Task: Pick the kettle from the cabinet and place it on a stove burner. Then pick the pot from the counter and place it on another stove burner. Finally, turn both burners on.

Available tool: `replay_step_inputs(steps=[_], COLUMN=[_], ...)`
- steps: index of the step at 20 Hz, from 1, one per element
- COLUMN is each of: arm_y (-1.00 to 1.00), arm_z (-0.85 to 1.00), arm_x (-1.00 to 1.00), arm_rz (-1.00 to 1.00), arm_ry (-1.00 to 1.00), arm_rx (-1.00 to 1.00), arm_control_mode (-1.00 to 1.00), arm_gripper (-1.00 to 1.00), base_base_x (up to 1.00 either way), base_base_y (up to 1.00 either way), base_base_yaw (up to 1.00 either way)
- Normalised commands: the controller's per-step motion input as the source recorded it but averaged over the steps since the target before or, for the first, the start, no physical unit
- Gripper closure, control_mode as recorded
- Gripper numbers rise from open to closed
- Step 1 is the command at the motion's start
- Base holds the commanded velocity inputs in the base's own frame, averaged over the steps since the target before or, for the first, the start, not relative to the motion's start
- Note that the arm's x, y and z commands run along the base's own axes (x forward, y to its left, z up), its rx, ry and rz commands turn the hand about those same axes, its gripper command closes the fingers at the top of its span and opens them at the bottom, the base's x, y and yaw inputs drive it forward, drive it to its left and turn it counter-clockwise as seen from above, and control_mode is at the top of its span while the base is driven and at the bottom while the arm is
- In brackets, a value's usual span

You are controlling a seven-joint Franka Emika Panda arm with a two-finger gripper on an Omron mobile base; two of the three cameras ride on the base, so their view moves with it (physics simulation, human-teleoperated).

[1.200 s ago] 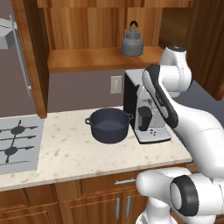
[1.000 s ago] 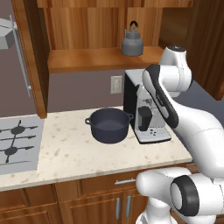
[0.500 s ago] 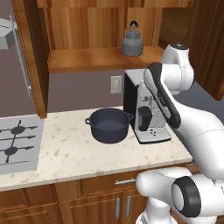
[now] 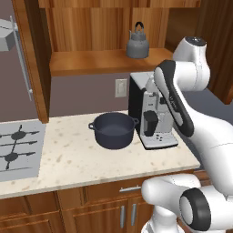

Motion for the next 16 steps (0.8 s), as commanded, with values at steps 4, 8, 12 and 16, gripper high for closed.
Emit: replay_step_inputs(steps=[4, 8, 12, 16], arm_y=[0.00, 0.00, 0.01, 0.06], arm_z=[0.40, 0.38, 0.29, 0.17], arm_x=[-0.16, -0.12, -0.06, -0.01], arm_rz=[0.00, 0.00, 0.00, 0.00], arm_ry=[-0.13, -0.13, -0.14, -0.16], arm_rx=[0.00, 0.00, 0.00, 0.00], arm_control_mode=[-1.00, -1.00, -1.00, -1.00], arm_gripper=[-1.00, -1.00, -1.00, -1.00], base_base_x=[0.00, 0.00, 0.00, 0.00], base_base_y=[0.00, 0.00, 0.00, 0.00], base_base_yaw=[0.00, 0.00, 0.00, 0.00])
